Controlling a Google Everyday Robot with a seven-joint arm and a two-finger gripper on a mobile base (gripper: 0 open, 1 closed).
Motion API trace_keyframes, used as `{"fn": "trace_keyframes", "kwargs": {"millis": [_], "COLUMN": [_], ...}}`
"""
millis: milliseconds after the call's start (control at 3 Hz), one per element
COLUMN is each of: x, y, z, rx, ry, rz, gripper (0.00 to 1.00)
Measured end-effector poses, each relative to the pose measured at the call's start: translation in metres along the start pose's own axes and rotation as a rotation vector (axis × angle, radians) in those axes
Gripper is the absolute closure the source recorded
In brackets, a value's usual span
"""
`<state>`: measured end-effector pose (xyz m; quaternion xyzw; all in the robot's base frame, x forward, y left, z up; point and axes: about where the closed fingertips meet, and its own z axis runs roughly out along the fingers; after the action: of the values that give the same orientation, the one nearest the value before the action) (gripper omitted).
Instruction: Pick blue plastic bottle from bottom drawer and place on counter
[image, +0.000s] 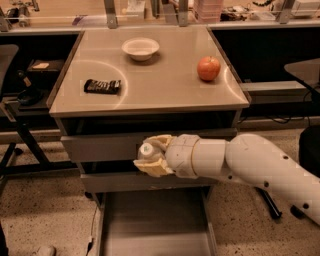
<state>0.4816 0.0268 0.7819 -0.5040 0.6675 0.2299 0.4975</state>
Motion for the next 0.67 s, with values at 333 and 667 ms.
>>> {"fn": "trace_keyframes", "kwargs": {"millis": [333, 667], "x": [-0.044, -0.076], "y": [-0.024, -0.044], "z": [-0.029, -0.05], "rx": [0.051, 0.109], "ry": [0.009, -0.007], "rz": [-0.055, -0.117], "gripper": [1.0, 1.0]}}
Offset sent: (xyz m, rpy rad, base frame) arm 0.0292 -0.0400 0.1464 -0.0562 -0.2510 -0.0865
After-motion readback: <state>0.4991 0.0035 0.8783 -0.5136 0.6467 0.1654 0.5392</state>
